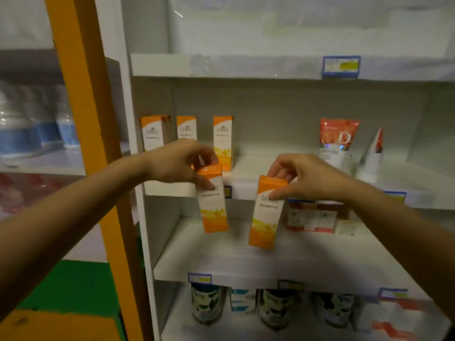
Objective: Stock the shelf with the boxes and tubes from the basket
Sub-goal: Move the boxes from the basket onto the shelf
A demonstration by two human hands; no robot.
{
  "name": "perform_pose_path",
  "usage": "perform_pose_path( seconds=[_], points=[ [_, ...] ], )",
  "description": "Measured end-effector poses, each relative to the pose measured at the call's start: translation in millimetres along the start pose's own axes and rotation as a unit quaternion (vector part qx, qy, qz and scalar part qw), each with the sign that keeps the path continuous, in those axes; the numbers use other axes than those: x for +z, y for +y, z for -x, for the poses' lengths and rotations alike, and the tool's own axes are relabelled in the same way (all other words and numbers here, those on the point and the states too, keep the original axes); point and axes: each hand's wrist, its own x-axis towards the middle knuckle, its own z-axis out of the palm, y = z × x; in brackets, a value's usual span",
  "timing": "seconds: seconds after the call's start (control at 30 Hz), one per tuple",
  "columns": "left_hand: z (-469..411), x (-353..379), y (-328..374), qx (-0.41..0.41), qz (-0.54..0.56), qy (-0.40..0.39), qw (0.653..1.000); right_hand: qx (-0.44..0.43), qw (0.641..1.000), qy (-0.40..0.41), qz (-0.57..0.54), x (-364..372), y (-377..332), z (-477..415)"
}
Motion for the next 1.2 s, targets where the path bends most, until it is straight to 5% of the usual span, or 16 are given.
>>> perform_pose_path(
  seconds=[0.23, 0.57, 0.83, 1.03, 1.2],
  points=[
    [-46, -55, 21, 0.027, -0.036, 0.065, 0.997, 0.002, 0.999, 0.040, -0.011, -72, -22, -27],
    [-118, -30, 13, 0.033, -0.064, 0.165, 0.984, 0.027, 0.987, 0.154, 0.034, -73, -7, -65],
    [-147, -17, -3, 0.021, -0.091, 0.148, 0.985, 0.076, 0.982, 0.167, 0.053, -63, 8, -79],
    [-150, -12, -6, 0.017, -0.274, 0.162, 0.948, 0.081, 0.982, 0.164, 0.042, -56, 10, -92],
    [-140, -9, -7, 0.005, -0.300, 0.166, 0.939, 0.089, 0.983, 0.161, 0.026, -52, 10, -104]
  ],
)
